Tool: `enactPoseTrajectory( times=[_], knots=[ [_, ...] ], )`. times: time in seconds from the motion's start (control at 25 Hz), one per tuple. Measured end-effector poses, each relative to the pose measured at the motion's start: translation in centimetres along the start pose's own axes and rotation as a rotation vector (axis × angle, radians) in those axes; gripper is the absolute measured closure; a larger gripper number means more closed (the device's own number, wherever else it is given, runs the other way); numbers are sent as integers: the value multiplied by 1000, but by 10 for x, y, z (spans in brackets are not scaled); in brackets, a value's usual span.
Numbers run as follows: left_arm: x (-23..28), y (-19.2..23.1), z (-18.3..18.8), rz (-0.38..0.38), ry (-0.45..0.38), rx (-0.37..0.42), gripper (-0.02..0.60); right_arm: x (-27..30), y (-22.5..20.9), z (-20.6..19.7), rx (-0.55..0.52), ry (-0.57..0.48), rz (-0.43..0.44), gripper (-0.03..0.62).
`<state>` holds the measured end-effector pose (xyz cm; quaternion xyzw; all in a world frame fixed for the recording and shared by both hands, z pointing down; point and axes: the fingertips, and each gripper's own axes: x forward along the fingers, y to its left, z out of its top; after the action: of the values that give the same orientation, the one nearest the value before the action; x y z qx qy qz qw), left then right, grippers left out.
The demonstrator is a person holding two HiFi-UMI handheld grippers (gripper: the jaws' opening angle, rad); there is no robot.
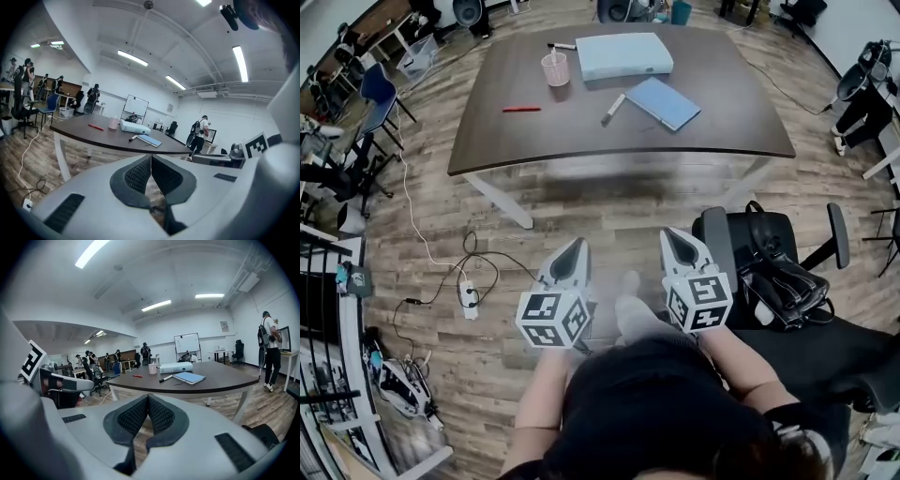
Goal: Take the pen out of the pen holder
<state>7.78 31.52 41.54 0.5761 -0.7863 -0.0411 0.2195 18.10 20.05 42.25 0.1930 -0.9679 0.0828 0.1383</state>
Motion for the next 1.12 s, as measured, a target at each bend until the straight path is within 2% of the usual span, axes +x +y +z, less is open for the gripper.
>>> enactPoseTrajectory(
  times=[0.12,0.32,0.6,0.92,1.12],
  knots=[
    [25,10,8,-7,13,-22,551,30,-11,5,7,13,3,576],
    [69,22,26,-15,37,-4,551,74,-33,24,23,19,0,576],
    [122,37,41,-22,69,-22,551,119,-61,34,44,50,1,576],
    [171,50,68,-55,42,-5,551,162,-79,44,52,59,13,576],
    [197,64,78,-33,47,20,552,181,-84,51,54,72,35,576]
  ],
)
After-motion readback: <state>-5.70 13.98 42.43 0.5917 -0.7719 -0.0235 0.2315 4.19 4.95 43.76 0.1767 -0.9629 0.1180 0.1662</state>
